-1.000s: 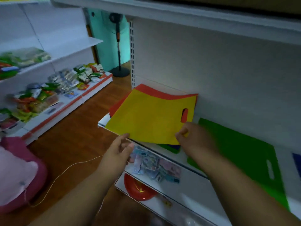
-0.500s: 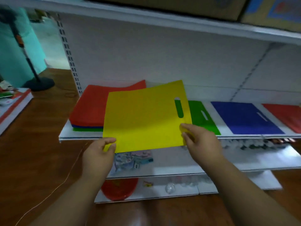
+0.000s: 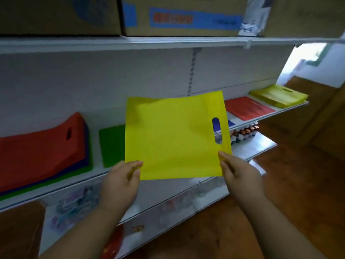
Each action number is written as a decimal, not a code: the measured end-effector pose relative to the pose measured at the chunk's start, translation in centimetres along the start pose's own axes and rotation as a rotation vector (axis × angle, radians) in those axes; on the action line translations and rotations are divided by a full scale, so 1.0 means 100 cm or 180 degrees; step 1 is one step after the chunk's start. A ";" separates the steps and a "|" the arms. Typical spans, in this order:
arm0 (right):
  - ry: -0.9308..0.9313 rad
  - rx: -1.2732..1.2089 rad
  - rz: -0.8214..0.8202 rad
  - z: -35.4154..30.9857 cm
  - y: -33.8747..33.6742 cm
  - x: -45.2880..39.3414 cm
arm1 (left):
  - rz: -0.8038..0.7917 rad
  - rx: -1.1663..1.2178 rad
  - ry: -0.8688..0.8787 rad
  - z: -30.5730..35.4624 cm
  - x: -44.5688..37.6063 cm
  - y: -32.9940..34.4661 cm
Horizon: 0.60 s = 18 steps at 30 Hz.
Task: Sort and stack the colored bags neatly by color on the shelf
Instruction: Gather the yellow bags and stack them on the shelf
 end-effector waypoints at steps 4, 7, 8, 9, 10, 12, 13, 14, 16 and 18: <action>0.0291 0.0298 0.0269 0.100 -0.063 -0.007 | -0.0354 0.0167 0.0356 0.076 0.012 0.095; 0.0479 0.0552 0.0434 0.175 -0.114 -0.026 | -0.0554 0.0266 0.0635 0.147 0.015 0.164; 0.0533 0.0606 0.0471 0.197 -0.128 -0.034 | -0.0570 0.0279 0.0718 0.168 0.013 0.185; 0.0612 0.0646 0.0480 0.219 -0.141 -0.041 | -0.0602 0.0298 0.0772 0.189 0.011 0.205; 0.0703 0.0665 0.0484 0.237 -0.153 -0.047 | -0.0664 0.0302 0.0790 0.208 0.008 0.224; 0.0798 0.0664 0.0527 0.269 -0.173 -0.062 | -0.0721 0.0289 0.0818 0.239 0.003 0.259; 0.0803 0.0671 0.0541 0.284 -0.181 -0.071 | -0.0753 0.0254 0.0837 0.250 0.002 0.275; 0.0805 0.0680 0.0546 0.297 -0.186 -0.080 | -0.0804 0.0209 0.0857 0.258 0.001 0.290; 0.0781 0.0686 0.0560 0.321 -0.191 -0.101 | -0.0873 0.0135 0.0939 0.269 -0.002 0.318; 0.0819 0.0674 0.0567 0.349 -0.186 -0.120 | -0.0958 0.0064 0.1013 0.276 -0.012 0.346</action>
Point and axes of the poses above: each hand's wrist, its own x-axis away from the middle knuckle, its own y-axis out of the palm, z = x × y, the point moved 2 cm from there along -x, towards the middle knuckle, and after that the axes turned 8 degrees about z, right-handed, at the moved point
